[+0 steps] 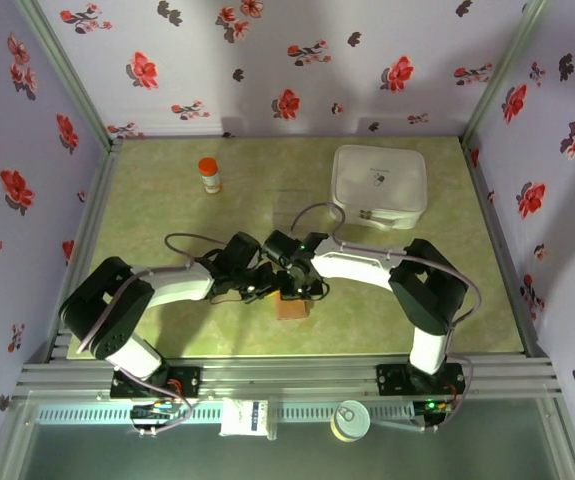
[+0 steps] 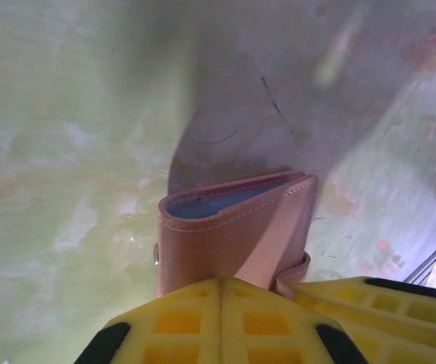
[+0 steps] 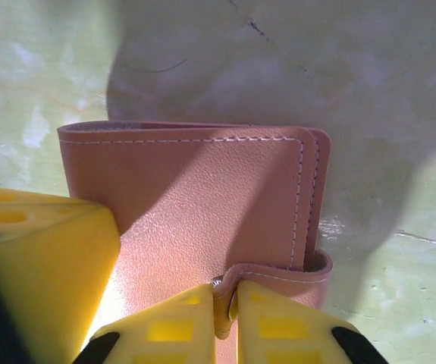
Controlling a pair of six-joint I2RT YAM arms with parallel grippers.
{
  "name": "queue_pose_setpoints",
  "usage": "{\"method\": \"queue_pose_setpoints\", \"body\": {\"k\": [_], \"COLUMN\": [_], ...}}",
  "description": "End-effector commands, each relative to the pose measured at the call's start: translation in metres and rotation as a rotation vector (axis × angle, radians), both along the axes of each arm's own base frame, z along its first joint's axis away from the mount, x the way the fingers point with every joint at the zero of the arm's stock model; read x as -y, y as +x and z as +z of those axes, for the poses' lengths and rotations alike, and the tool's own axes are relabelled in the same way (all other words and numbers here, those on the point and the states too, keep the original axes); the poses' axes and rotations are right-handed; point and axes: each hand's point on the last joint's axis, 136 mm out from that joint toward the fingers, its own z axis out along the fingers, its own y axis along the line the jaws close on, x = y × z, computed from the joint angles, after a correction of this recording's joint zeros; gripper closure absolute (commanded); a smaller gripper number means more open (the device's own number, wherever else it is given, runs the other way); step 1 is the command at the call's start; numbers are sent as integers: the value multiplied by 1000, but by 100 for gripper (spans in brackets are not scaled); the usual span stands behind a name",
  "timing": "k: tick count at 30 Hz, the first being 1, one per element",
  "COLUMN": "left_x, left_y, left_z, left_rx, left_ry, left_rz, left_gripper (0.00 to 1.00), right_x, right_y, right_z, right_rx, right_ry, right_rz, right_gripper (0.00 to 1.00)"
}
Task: Take the credit cards out of the card holder
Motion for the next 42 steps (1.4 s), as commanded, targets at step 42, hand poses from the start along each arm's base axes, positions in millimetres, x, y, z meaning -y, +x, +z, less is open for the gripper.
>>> {"method": "queue_pose_setpoints", "body": {"k": [42], "left_x": [-4], "left_y": [-10], "left_z": [-17], "left_rx": [-50], "left_ry": [55], "left_rz": [-24], "left_gripper": [98], "right_x": [37], "right_y": [1], "right_z": [-22], "right_rx": [-30], "right_ry": [41], "right_rz": [-97], "right_gripper": [83]}}
